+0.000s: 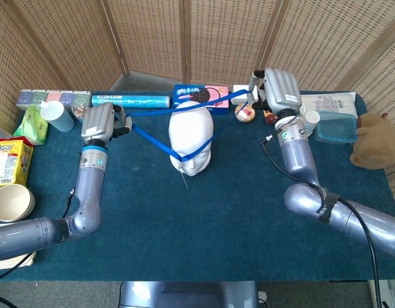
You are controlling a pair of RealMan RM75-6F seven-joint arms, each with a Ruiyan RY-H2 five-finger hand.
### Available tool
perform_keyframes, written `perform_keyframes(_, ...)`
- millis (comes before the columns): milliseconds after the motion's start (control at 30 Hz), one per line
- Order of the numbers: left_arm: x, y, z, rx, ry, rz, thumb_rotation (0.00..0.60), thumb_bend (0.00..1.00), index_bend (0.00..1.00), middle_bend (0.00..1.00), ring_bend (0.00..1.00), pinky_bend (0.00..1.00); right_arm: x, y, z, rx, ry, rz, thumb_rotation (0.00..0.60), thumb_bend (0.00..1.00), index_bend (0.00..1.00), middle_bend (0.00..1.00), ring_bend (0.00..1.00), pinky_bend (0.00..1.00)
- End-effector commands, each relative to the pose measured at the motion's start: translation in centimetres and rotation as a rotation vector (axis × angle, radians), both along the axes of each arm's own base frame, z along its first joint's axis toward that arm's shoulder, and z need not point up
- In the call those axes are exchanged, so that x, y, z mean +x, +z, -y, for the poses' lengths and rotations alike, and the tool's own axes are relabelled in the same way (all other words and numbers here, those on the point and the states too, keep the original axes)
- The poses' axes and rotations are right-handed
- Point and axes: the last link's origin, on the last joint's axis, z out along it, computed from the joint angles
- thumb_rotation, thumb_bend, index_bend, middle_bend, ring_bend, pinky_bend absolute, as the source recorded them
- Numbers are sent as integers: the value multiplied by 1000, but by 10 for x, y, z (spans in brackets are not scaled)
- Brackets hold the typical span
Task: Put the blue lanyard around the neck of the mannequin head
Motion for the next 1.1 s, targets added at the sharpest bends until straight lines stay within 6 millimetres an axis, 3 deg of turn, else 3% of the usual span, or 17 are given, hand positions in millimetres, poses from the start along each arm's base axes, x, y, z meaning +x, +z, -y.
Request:
perform_keyframes(33, 3, -2, 0, 1, -5, -7, 430, 504, 695, 1000, 1000, 1000, 1, -2, 2, 2, -1, -14, 600, 527, 676, 1000, 1000, 1000)
perform_keyframes(633, 14, -18, -1, -7, -16, -58, 433, 490, 695, 1000, 1000, 1000, -3, -13, 6, 21, -19, -126, 600, 511, 671, 999, 1000, 1000)
perform_keyframes(833, 18, -21, -1, 0, -30, -78, 431, 394, 682, 995, 989, 1000, -1, -13, 8, 20, -26, -161, 600, 486, 582, 920, 999, 1000)
perform_keyframes(933, 17, -23, -1, -18, -32, -90, 417, 312, 539, 802, 743, 881, -2, -13, 9, 31, -41, -187, 600, 475, 505, 804, 924, 1000)
perform_keyframes(967, 17, -23, -1, -23, -32, -89, 412, 284, 462, 677, 600, 780, -2, -12, 10, 31, -44, -192, 600, 471, 473, 749, 872, 988)
perform_keyframes(1033, 17, -24, 0, -41, -30, -86, 406, 246, 333, 490, 397, 592, -2, -14, 11, 44, -59, -188, 600, 460, 416, 649, 768, 909)
perform_keyframes(1100, 17, -25, 0, -69, -23, -80, 407, 209, 229, 326, 217, 408, -2, -15, 13, 61, -72, -179, 599, 444, 356, 528, 627, 768)
